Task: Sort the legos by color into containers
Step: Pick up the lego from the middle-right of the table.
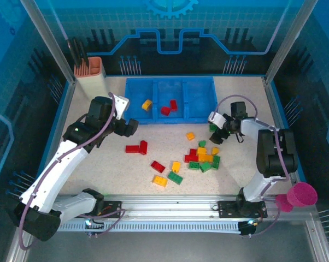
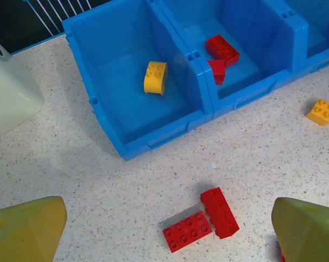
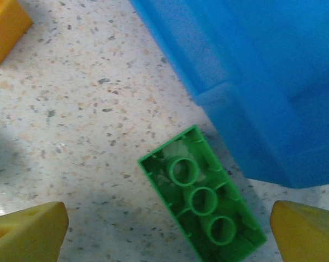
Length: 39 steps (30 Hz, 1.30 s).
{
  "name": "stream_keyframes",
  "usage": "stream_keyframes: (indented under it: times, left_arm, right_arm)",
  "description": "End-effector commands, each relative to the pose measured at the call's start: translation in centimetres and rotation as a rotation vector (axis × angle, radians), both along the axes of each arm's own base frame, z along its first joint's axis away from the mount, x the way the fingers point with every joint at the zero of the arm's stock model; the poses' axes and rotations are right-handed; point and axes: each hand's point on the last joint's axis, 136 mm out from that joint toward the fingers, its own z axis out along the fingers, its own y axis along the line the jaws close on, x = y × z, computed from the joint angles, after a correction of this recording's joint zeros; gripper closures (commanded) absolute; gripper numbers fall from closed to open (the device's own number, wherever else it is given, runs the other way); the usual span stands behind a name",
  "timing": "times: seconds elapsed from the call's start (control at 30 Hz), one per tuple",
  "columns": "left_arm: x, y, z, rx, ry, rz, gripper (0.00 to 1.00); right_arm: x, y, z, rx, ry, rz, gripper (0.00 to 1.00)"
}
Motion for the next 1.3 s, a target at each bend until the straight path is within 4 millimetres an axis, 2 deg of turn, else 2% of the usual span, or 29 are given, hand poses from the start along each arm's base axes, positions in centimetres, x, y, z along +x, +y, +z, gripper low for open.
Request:
stream_keyframes:
  times: [0.0, 0.23, 0.27, 0.43, 0.53, 0.67, 0.77, 0.93, 1.1, 1.2, 1.27]
  left_arm:
    - [-0.4, 0.3, -0.6, 0.029, 0.012, 0.0, 0.02]
    - [0.4, 0.0, -0.9, 0.045, 0.026, -0.011, 0.02]
    - [0.5, -0.1, -0.9, 0.047, 0.026, -0.012, 0.02]
    - [0.9, -0.3, -1.5, 0.066, 0.043, -0.026, 0.02]
    - [1.1, -0.3, -1.6, 0.074, 0.042, -0.028, 0.02]
    - [1.2, -0.3, -1.8, 0.077, 0.035, -0.032, 0.02]
    - [1.3, -0.3, -2.1, 0.085, 0.032, -0.04, 0.01]
    - [1.6, -0.4, -2.2, 0.108, 0.02, -0.059, 0.01]
    - [1.5, -0.2, -1.9, 0.122, 0.005, -0.069, 0.01]
    - [1.4, -0.1, -1.5, 0.124, -0.015, -0.068, 0.01]
    - [1.3, 0.1, -1.1, 0.126, -0.029, -0.064, 0.01]
  right_arm:
    - [1.2, -0.1, -0.2, -0.004, -0.023, 0.058, 0.04]
    - [0.4, -0.3, -2.4, -0.041, 0.075, 0.135, 0.1]
    - [0.3, -0.4, -2.8, -0.056, 0.084, 0.142, 0.14]
    - [-0.1, -0.8, -3.2, -0.081, 0.121, 0.166, 0.18]
    - [-0.7, -0.8, -3.3, -0.092, 0.151, 0.17, 0.27]
    - [-2.4, -0.8, -3.7, -0.126, 0.212, 0.163, 0.43]
    - [-3.3, -0.9, -4.0, -0.165, 0.213, 0.14, 0.5]
    - [-4.0, -1.2, -4.2, -0.212, 0.204, 0.112, 0.68]
    - [-4.9, -2.3, -4.3, -0.268, 0.236, 0.074, 0.82]
    - [-5.8, -2.8, -3.7, -0.279, 0.253, 0.05, 0.89]
    - [-6.3, -2.8, -2.5, -0.266, 0.241, 0.02, 0.91]
